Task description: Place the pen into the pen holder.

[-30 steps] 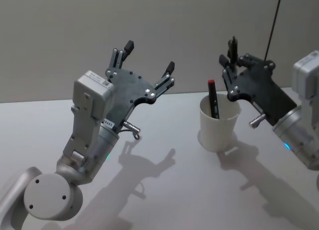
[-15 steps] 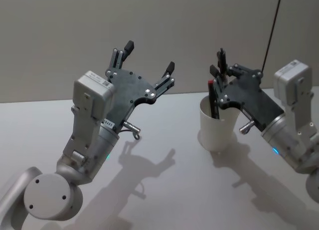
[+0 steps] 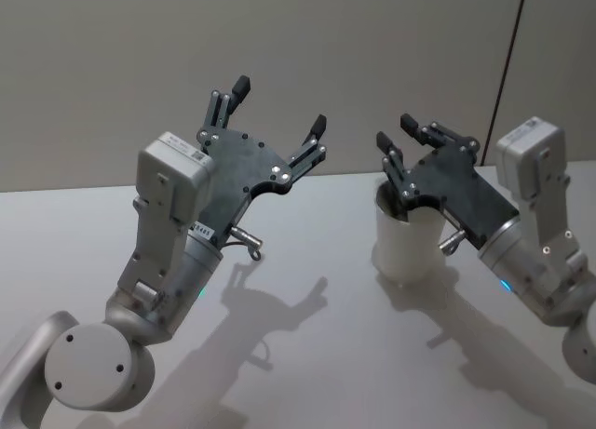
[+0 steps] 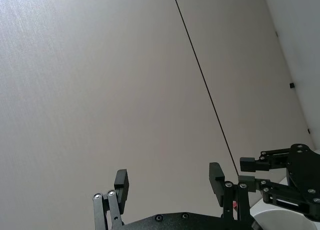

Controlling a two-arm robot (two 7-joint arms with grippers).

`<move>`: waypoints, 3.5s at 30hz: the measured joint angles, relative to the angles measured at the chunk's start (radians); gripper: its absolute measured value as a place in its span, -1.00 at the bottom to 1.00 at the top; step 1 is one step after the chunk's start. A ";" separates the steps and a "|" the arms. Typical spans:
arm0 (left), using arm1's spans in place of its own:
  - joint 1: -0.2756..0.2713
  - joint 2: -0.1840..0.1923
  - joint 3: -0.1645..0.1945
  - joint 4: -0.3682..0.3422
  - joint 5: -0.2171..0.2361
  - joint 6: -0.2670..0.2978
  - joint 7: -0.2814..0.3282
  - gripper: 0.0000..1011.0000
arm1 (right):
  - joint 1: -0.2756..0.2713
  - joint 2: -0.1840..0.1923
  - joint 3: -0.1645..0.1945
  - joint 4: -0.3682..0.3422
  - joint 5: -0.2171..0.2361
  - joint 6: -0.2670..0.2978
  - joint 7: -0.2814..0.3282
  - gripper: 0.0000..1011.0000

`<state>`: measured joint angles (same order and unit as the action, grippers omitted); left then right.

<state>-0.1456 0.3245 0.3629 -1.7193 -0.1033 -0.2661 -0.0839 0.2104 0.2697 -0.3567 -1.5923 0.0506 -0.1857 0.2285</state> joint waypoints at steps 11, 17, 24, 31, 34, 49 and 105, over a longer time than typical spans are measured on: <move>0.000 0.000 0.000 0.000 0.000 0.000 0.000 0.98 | 0.002 -0.005 -0.002 0.007 -0.002 0.001 0.002 0.29; 0.000 0.000 0.000 0.000 0.000 0.000 0.000 0.98 | 0.002 -0.005 -0.002 0.008 -0.003 0.002 0.003 0.65; 0.000 0.000 0.000 0.000 0.000 0.000 0.000 0.98 | -0.010 0.018 0.015 -0.025 0.021 -0.003 -0.008 0.97; 0.000 0.000 0.000 0.000 0.000 0.000 0.000 0.98 | -0.062 0.089 0.065 -0.108 0.109 -0.016 -0.042 0.98; 0.000 0.000 0.000 0.000 0.000 0.000 0.000 0.98 | -0.084 0.118 0.085 -0.138 0.149 -0.021 -0.058 0.98; 0.000 0.000 0.000 0.000 0.000 0.000 0.000 0.98 | -0.185 0.238 0.171 -0.270 0.299 -0.038 -0.124 0.98; -0.089 0.056 0.089 0.090 -0.094 0.272 0.071 0.98 | -0.225 0.084 0.136 -0.185 0.246 0.200 -0.161 0.98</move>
<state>-0.2344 0.3806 0.4518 -1.6292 -0.1977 0.0054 -0.0131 -0.0146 0.3534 -0.2205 -1.7771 0.2967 0.0141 0.0673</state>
